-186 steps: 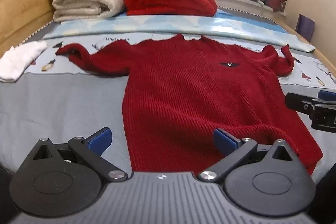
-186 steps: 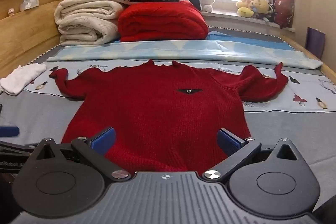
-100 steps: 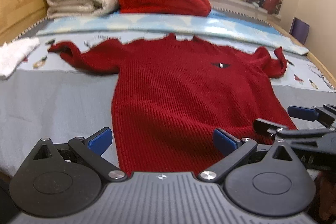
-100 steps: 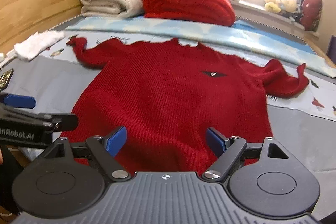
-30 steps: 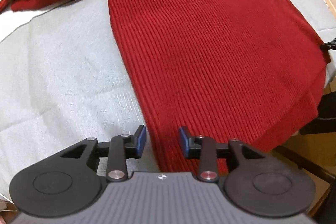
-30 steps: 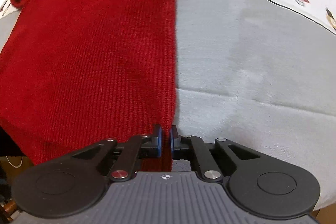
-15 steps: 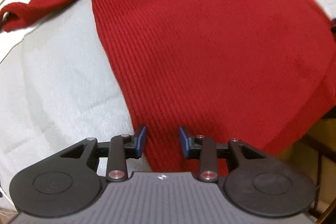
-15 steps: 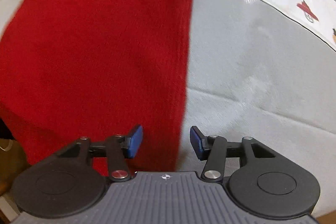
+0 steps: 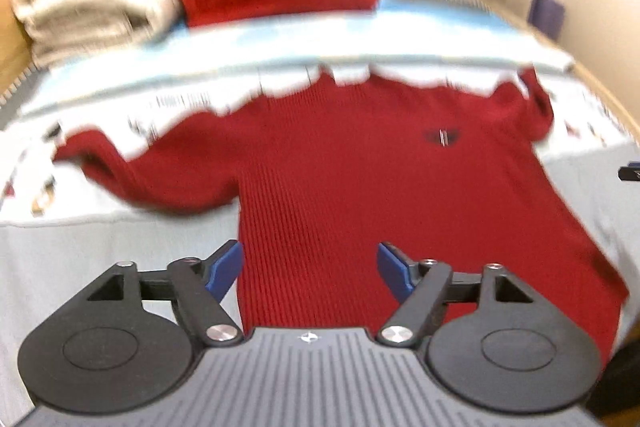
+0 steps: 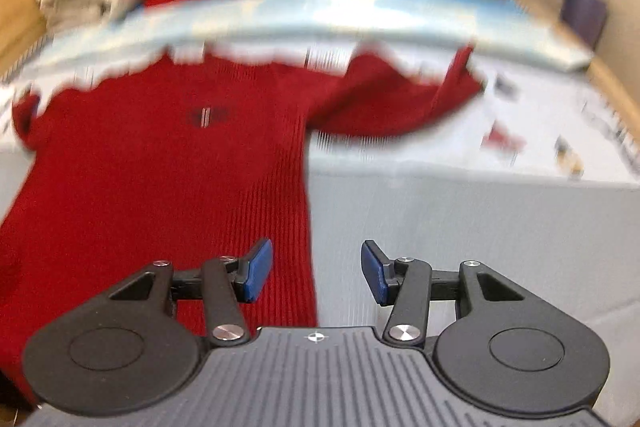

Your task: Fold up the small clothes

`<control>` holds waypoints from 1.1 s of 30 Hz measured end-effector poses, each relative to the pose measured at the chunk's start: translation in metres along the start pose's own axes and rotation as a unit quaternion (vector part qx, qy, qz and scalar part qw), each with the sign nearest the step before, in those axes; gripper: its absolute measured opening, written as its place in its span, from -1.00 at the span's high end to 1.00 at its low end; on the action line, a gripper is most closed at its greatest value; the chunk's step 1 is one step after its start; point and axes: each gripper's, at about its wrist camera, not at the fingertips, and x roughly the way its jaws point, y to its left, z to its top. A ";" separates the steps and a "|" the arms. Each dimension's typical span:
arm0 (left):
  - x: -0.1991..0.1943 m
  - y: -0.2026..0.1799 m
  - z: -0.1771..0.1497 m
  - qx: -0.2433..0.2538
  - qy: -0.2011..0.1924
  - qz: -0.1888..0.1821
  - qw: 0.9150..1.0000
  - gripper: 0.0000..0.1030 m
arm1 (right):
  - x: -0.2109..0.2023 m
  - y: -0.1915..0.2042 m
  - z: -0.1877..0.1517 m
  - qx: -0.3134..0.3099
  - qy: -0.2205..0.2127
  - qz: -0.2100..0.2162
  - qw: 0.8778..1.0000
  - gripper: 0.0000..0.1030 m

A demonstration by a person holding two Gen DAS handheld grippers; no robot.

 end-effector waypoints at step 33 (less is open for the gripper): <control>0.078 0.124 0.113 -0.161 -0.047 0.150 0.974 0.45 | 0.009 0.112 0.078 -0.023 -0.116 0.045 0.992 -0.02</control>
